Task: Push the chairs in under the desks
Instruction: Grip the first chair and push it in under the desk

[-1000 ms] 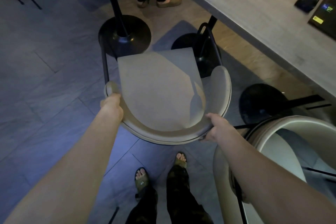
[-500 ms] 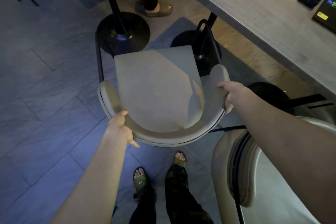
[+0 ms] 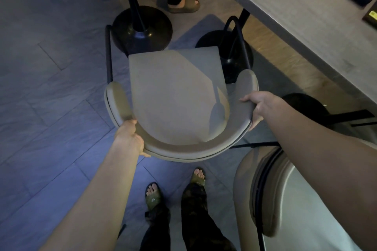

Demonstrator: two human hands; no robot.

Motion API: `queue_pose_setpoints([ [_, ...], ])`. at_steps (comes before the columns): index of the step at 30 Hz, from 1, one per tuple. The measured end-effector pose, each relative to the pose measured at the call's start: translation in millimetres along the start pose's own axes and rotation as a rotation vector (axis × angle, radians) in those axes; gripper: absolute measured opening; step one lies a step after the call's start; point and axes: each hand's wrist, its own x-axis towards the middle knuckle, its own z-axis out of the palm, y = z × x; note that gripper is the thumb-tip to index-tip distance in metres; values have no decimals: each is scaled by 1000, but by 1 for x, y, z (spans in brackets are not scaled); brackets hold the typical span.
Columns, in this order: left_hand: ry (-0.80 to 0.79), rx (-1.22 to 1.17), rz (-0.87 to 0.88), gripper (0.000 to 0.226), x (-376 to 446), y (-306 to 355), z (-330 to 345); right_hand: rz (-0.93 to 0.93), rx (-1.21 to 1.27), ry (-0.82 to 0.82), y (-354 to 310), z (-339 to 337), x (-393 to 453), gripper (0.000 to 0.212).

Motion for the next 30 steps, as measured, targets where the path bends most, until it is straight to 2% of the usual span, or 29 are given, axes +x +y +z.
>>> queue_pose_setpoints([
  [5, 37, -13, 200, 41, 2, 0, -8, -68, 39, -43, 22, 3, 7, 33],
  [9, 45, -150, 308, 46, 33, 4, -23, -88, 131, -58, 58, 9, 8, 33],
  [13, 16, -117, 340, 41, 36, 12, -25, -81, 247, -47, 85, 11, 2, 17],
  [16, -5, -87, 376, 55, 64, 31, -21, -58, 306, -43, 97, 11, -2, 9],
  [19, -6, 12, 406, 68, 119, 49, -12, -33, 373, -32, 117, 13, -4, 17],
  [23, -24, 90, 458, 76, 134, 62, 4, -6, 528, -27, 141, 17, -6, 27],
  [25, -38, 122, 462, 78, 124, 65, 13, 10, 582, -17, 152, 19, -4, 34],
  [27, -93, 129, 488, 70, 95, 66, 19, 10, 596, -3, 158, 21, -2, 39],
  [30, -99, 183, 514, 68, 44, 68, 24, 23, 645, 11, 161, 27, -5, 39],
])
